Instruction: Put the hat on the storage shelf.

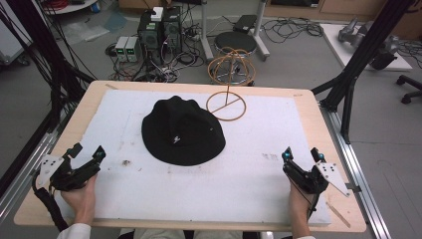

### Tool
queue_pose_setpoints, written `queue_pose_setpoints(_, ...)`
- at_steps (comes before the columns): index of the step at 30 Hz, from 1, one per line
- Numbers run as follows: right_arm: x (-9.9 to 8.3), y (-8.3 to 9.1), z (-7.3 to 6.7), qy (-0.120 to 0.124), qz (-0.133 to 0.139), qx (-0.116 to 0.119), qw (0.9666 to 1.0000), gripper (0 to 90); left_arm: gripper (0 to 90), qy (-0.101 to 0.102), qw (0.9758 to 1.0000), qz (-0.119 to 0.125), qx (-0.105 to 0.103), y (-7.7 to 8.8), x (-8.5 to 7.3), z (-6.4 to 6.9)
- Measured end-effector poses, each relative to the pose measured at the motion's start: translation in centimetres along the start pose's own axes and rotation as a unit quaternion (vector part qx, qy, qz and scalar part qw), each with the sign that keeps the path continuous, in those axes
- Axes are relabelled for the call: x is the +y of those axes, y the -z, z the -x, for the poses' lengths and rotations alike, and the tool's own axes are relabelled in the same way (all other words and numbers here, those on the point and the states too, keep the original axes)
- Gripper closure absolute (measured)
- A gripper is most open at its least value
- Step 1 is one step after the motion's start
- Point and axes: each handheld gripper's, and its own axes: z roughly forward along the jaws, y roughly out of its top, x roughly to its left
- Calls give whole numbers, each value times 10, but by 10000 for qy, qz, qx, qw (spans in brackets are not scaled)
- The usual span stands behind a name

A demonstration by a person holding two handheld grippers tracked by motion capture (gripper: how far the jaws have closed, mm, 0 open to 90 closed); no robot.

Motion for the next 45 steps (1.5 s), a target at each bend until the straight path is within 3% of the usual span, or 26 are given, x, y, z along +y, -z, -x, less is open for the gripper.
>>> queue_pose_setpoints(8, 1, 1, -1, 93, 43, -25, 9999, 97, 187, -26, 10000, 38, 11, 1, 0, 0)
queue_pose_setpoints(30, 1, 2, 0, 16, 32, -62, 10000, 96, 184, -15, 10000, 81, -16, 2, 1, -1)
queue_pose_setpoints(38, 1, 1, 0, 23, 14, -6, 10000, 96, 184, -332, 9993, 24, -172, 2, 13, 9)
queue_pose_setpoints(39, 0, 1, 0, 30, 7, -2, 10000, 96, 183, -450, 9989, 15, -134, 2, 23, 14)
queue_pose_setpoints(43, 0, 2, 0, 9, -7, 3, 10000, 96, 183, -504, 9986, 54, -145, 3, 35, 20)
queue_pose_setpoints(45, 0, 2, 1, 2, -10, 18, 10000, 96, 184, -575, 9983, -54, -110, 3, 41, 23)
